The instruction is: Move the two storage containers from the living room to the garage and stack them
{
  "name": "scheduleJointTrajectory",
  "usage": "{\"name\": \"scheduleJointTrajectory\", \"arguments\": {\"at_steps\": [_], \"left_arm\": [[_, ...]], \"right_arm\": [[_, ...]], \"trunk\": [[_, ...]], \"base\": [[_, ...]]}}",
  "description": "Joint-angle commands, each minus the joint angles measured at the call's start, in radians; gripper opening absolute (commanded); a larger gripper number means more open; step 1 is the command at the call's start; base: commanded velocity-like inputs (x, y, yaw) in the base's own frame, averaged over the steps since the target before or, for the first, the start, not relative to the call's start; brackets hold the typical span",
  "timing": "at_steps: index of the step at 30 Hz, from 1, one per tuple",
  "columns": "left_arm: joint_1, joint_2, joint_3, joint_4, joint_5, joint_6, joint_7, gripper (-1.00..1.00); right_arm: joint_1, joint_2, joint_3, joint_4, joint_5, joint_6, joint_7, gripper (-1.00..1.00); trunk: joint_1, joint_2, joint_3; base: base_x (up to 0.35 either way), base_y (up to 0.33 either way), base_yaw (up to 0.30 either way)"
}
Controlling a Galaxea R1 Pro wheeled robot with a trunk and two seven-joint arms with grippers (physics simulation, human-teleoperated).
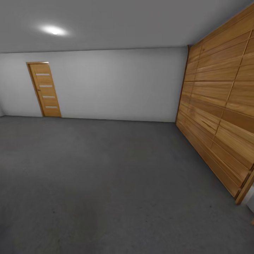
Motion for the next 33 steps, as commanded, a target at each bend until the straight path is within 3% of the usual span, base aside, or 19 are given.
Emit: {"name": "scheduleJointTrajectory", "arguments": {"at_steps": [1, 11, 33], "left_arm": [[0.0, 0.0, 0.003, 0.0, 0.008, -0.002, 0.0, 1.0], [0.0, 0.0, 0.003, 0.0, 0.008, -0.003, 0.0, 1.0], [0.0, 0.0, 0.003, 0.0, 0.008, -0.003, 0.0, 1.0]], "right_arm": [[0.0, 0.0, 0.0, 0.0, 0.0, -0.004, 0.0, 1.0], [-0.001, -0.006, 0.002, 0.0, 0.005, -0.007, 0.0, 1.0], [0.0, -0.006, 0.002, 0.0, 0.004, -0.008, 0.0, 1.0]], "trunk": [[0.001, 0.0, -0.001], [0.001, 0.0, -0.001], [0.001, 0.0, -0.001]], "base": [[0.321, 0.0, 0.0], [0.321, 0.0, 0.043], [0.321, 0.0, 0.264]]}}
